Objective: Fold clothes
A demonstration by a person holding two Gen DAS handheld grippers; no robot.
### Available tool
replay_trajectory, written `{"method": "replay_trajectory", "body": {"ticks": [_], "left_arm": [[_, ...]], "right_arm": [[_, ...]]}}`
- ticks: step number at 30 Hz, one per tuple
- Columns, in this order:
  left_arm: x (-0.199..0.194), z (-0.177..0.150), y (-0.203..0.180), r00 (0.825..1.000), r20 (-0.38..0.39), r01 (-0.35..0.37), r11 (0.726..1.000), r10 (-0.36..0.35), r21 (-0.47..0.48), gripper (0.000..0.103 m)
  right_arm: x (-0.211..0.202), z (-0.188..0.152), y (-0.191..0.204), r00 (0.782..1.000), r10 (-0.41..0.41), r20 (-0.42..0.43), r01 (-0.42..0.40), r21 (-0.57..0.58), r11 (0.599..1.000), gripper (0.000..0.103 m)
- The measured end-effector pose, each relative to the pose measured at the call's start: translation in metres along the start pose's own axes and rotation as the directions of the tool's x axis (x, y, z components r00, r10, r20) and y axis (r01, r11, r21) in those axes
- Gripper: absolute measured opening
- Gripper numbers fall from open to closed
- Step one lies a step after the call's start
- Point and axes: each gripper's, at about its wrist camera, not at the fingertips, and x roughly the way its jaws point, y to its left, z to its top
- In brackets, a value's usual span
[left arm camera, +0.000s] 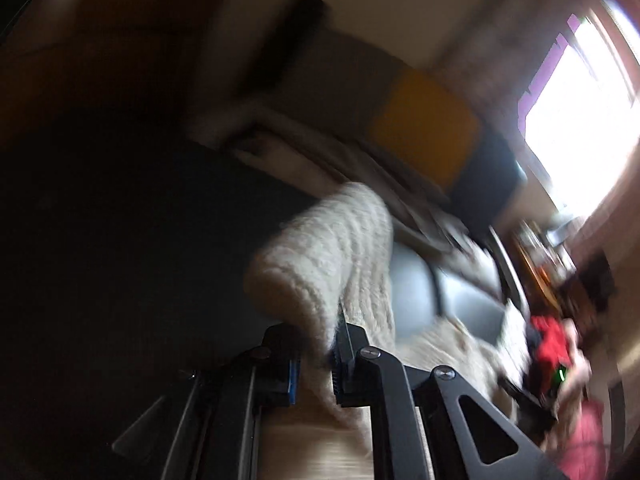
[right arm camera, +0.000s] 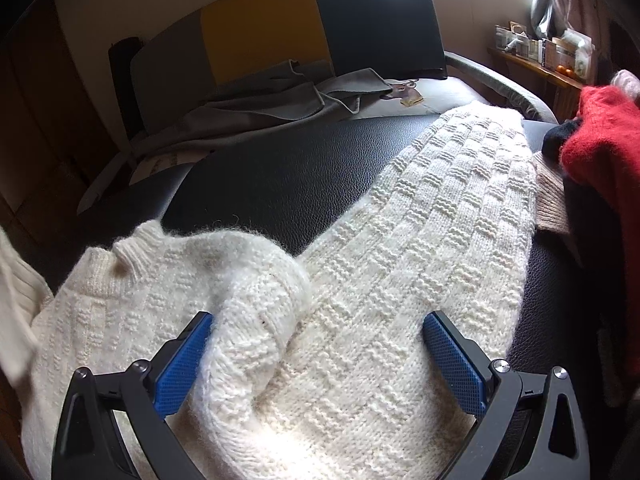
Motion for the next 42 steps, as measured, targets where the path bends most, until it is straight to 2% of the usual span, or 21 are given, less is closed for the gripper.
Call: {"method": "replay_trajectory", "body": {"ticks": [1, 3, 6, 9, 11, 12, 13, 15, 16, 19, 21, 23, 24, 27, 29, 34, 35, 38, 40, 41, 42], "left_arm": [[-0.009, 0.006, 0.021, 0.999, 0.015, -0.048, 0.999, 0.048, -0.012, 0.011], [-0.017, 0.007, 0.066, 0.991, -0.023, -0.13, 0.989, 0.129, -0.07, 0.013], [-0.031, -0.003, 0.122, 0.963, -0.078, -0.27, 0.944, 0.26, -0.189, 0.024], [-0.046, -0.008, 0.136, 0.932, -0.044, -0.361, 0.909, 0.36, -0.21, 0.025], [-0.05, -0.005, 0.12, 0.966, 0.012, -0.254, 0.952, 0.26, -0.173, 0.029], [-0.046, -0.002, 0.103, 0.984, 0.024, -0.173, 0.978, 0.177, -0.112, 0.034], [-0.035, -0.001, 0.082, 0.992, 0.008, -0.123, 0.992, 0.123, -0.024, 0.037], [-0.01, 0.001, 0.038, 0.997, -0.049, -0.044, 0.987, 0.052, 0.157, 0.039], [0.008, -0.001, 0.014, 0.996, -0.087, 0.003, 0.968, 0.019, 0.251, 0.04], [0.058, -0.008, -0.037, 0.979, -0.202, 0.121, 0.889, -0.033, 0.442, 0.042], [0.092, -0.017, -0.065, 0.948, -0.314, 0.213, 0.827, -0.047, 0.521, 0.045], [0.12, -0.025, -0.082, 0.911, -0.408, 0.298, 0.773, -0.055, 0.561, 0.047], [0.129, -0.026, -0.088, 0.895, -0.441, 0.332, 0.756, -0.064, 0.564, 0.05], [0.15, -0.029, -0.104, 0.849, -0.52, 0.419, 0.719, -0.094, 0.555, 0.053], [0.16, -0.027, -0.114, 0.831, -0.542, 0.455, 0.712, -0.124, 0.535, 0.056], [0.183, -0.027, -0.151, 0.798, -0.579, 0.521, 0.669, -0.164, 0.529, 0.061], [0.189, -0.03, -0.16, 0.792, -0.591, 0.527, 0.661, -0.154, 0.534, 0.061], [0.204, -0.054, -0.19, 0.799, -0.599, 0.494, 0.627, -0.055, 0.602, 0.063], [0.204, -0.061, -0.206, 0.823, -0.567, 0.467, 0.609, -0.035, 0.641, 0.063], [0.203, -0.061, -0.21, 0.826, -0.562, 0.456, 0.626, -0.035, 0.632, 0.052], [0.201, -0.062, -0.213, 0.83, -0.557, 0.445, 0.648, -0.038, 0.618, 0.03]], "right_arm": [[0.001, 0.0, 0.001, 1.0, -0.003, -0.001, 0.003, -0.002, 1.0, 0.103], [0.002, 0.001, 0.002, 1.0, -0.008, -0.002, 0.008, -0.005, 1.0, 0.103], [0.0, 0.0, -0.001, 1.0, -0.017, -0.004, 0.017, -0.008, 1.0, 0.103], [-0.003, -0.001, -0.002, 1.0, -0.019, -0.007, 0.019, -0.008, 1.0, 0.103], [-0.004, -0.002, -0.003, 1.0, -0.021, -0.009, 0.021, -0.007, 1.0, 0.103], [-0.005, -0.002, -0.005, 1.0, -0.024, -0.012, 0.024, -0.009, 1.0, 0.103], [-0.005, -0.001, -0.006, 1.0, -0.021, -0.017, 0.021, -0.007, 1.0, 0.103], [-0.005, 0.003, -0.007, 0.999, -0.017, -0.044, 0.017, -0.012, 1.0, 0.103], [-0.005, 0.006, -0.008, 0.998, -0.016, -0.064, 0.015, -0.019, 1.0, 0.103], [-0.018, 0.024, 0.004, 0.997, 0.014, -0.078, -0.021, -0.088, 0.996, 0.103], [-0.03, 0.04, 0.025, 0.991, 0.103, -0.087, -0.117, -0.171, 0.978, 0.103], [-0.037, 0.056, 0.047, 0.971, 0.201, -0.131, -0.228, -0.244, 0.943, 0.103], [-0.035, 0.065, 0.061, 0.951, 0.25, -0.184, -0.294, -0.272, 0.916, 0.103], [-0.013, 0.081, 0.092, 0.898, 0.311, -0.312, -0.405, -0.306, 0.862, 0.103], [0.005, 0.084, 0.111, 0.869, 0.318, -0.378, -0.446, -0.324, 0.834, 0.103], [0.06, 0.088, 0.153, 0.837, 0.223, -0.5, -0.458, -0.416, 0.786, 0.103], [0.068, 0.085, 0.158, 0.837, 0.189, -0.514, -0.448, -0.446, 0.775, 0.103], [0.08, 0.074, 0.166, 0.844, 0.1, -0.527, -0.41, -0.513, 0.754, 0.103], [0.08, 0.067, 0.167, 0.856, 0.063, -0.513, -0.381, -0.543, 0.748, 0.103], [0.078, 0.064, 0.163, 0.862, 0.061, -0.502, -0.369, -0.543, 0.754, 0.103], [0.075, 0.062, 0.159, 0.869, 0.058, -0.492, -0.357, -0.542, 0.761, 0.103]]}}
